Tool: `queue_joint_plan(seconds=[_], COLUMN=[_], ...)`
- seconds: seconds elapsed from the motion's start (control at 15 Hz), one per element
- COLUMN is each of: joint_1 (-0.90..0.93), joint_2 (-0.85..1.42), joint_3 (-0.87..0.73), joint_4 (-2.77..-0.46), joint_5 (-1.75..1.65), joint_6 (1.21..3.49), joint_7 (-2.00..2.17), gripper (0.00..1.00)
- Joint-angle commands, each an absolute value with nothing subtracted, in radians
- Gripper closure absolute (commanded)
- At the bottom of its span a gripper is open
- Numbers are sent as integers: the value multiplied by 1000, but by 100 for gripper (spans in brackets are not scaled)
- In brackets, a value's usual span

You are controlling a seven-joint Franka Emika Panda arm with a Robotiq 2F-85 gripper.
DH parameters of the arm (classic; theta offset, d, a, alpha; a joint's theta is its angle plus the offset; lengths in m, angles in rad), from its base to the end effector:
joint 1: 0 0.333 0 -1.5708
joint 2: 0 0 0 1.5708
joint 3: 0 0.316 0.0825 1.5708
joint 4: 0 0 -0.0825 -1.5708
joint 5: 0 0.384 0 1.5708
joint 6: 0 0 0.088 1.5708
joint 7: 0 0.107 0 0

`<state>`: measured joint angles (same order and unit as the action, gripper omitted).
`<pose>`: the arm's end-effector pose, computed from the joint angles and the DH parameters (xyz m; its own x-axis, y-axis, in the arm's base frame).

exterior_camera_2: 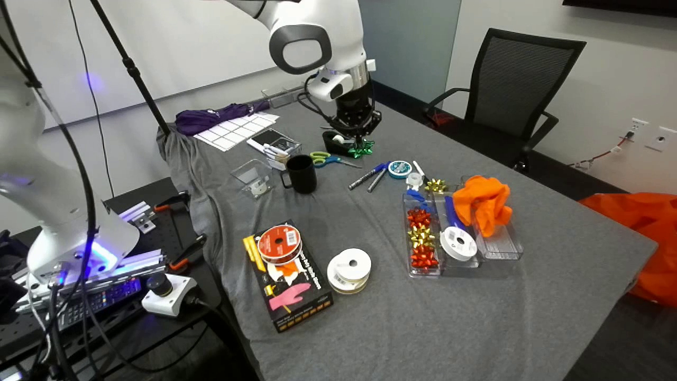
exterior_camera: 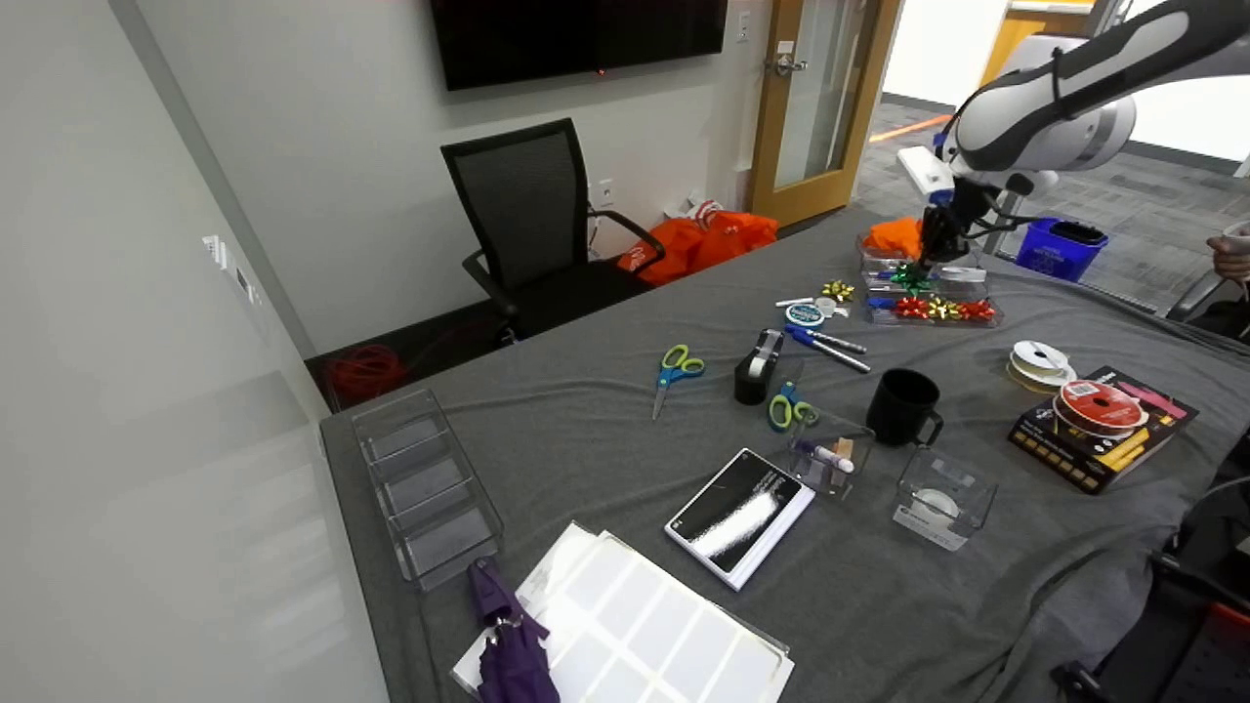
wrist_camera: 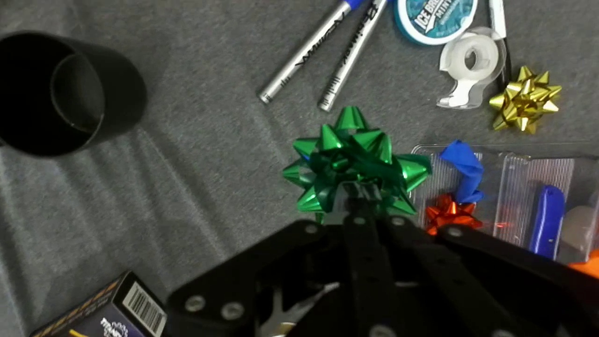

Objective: Remove the green and red ribbons from the clear case and put them in the bottom compartment of the clear case on the front right

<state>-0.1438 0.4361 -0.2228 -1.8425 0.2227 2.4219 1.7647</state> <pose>0.6170 -0.2239 0.3106 -0.6268 -0.7720 -0.1054 -0.7601 0.6356 -0.1351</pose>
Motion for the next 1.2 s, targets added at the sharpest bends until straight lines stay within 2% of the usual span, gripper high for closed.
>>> queue_joint_plan(seconds=[0.0, 0.07, 0.13, 0.6, 1.13], joint_1=[-154, -153, -150, -152, -252], joint_2=[569, 593, 534, 585, 729], joint_3=[-223, -225, -218, -218, -242], joint_4=[-1655, -1618, -1718, -1638, -1510], joint_5=[281, 286, 251, 256, 222], joint_6=[2327, 2311, 2371, 2338, 2409], joint_7=[1933, 1993, 1924, 1998, 1839], gripper=[100, 100, 100, 100, 100])
